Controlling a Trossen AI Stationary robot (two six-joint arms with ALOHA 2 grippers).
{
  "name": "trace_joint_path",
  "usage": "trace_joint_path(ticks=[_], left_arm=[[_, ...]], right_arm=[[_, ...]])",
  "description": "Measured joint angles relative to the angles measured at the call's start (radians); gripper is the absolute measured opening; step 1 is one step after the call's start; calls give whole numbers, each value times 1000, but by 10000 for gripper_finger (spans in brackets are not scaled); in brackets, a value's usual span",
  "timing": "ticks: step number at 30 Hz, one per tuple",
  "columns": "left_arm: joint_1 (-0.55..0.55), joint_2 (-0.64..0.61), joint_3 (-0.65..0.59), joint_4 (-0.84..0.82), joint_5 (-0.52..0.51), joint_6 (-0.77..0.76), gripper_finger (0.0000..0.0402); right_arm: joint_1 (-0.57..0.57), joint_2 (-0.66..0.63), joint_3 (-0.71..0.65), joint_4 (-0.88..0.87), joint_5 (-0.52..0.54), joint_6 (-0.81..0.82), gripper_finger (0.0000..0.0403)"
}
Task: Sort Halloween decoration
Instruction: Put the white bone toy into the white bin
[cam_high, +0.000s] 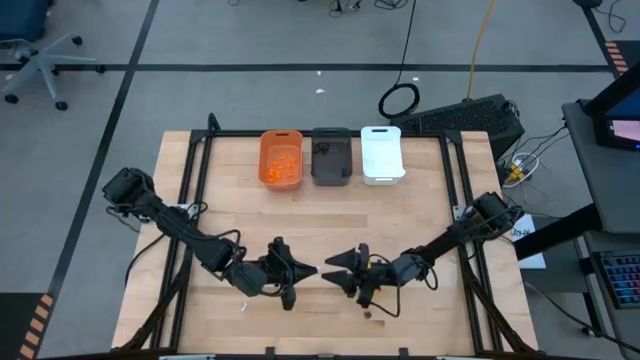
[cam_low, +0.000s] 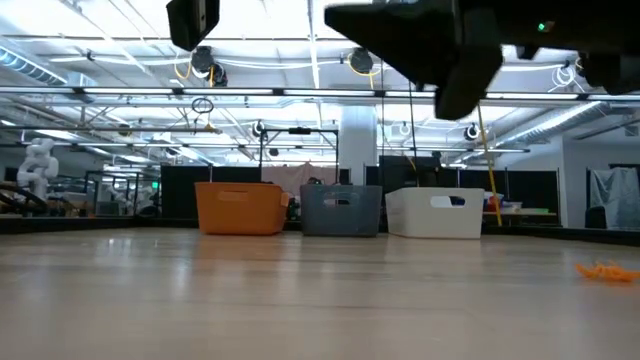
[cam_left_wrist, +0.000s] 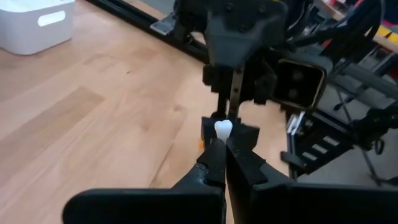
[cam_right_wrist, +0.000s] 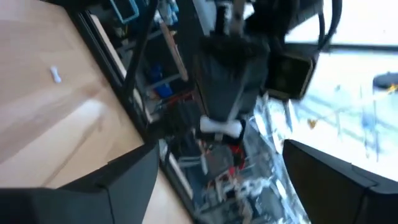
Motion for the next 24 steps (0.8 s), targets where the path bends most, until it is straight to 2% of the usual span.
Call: trace_joint_path(ticks=[5, 9, 19, 24], left_arm=[[6, 0, 0, 39, 1, 19, 0], [6, 0, 0, 58, 2, 24, 0], [5, 0, 0, 59, 22, 23, 0], [5, 10, 0, 63, 34, 18, 0]], right_arm=[[-18, 1, 63, -61, -85, -49, 315], [-33, 1, 93, -108, -85, -52, 314], [-35, 1, 95, -94, -85, -54, 312], [-35, 1, 96, -80, -85, -59, 280]])
